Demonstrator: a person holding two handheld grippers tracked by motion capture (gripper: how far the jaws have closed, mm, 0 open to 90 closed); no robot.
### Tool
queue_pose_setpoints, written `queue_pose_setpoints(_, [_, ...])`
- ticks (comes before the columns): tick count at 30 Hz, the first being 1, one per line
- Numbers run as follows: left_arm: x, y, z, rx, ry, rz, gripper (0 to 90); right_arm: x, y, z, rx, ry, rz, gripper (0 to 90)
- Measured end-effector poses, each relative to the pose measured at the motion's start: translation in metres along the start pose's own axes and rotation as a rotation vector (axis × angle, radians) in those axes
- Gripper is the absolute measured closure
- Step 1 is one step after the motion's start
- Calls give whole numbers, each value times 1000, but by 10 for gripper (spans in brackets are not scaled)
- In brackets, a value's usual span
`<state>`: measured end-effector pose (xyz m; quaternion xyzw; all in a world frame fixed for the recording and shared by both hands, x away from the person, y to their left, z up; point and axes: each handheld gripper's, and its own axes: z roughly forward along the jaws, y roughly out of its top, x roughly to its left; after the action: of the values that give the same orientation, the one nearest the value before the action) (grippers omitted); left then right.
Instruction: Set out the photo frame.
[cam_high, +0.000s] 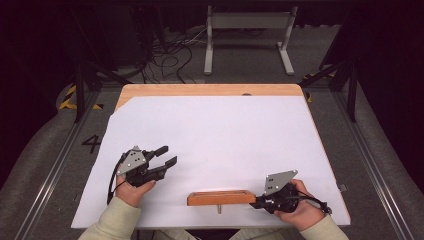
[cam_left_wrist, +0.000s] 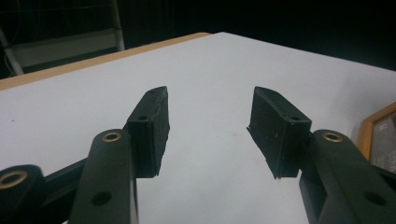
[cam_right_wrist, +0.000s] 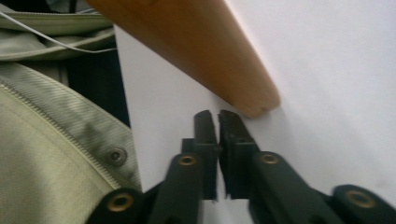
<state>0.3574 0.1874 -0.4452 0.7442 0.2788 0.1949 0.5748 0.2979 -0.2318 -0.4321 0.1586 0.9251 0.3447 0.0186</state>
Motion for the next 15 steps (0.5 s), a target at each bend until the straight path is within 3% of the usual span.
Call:
queue_pose_setpoints(3, [1,-2,3,47,44,0,489,1,1,3,1,13,1,900])
queue_pose_setpoints(15, [3,-3,3,75,55,-11,466,-1,1,11,-17,5,44,900])
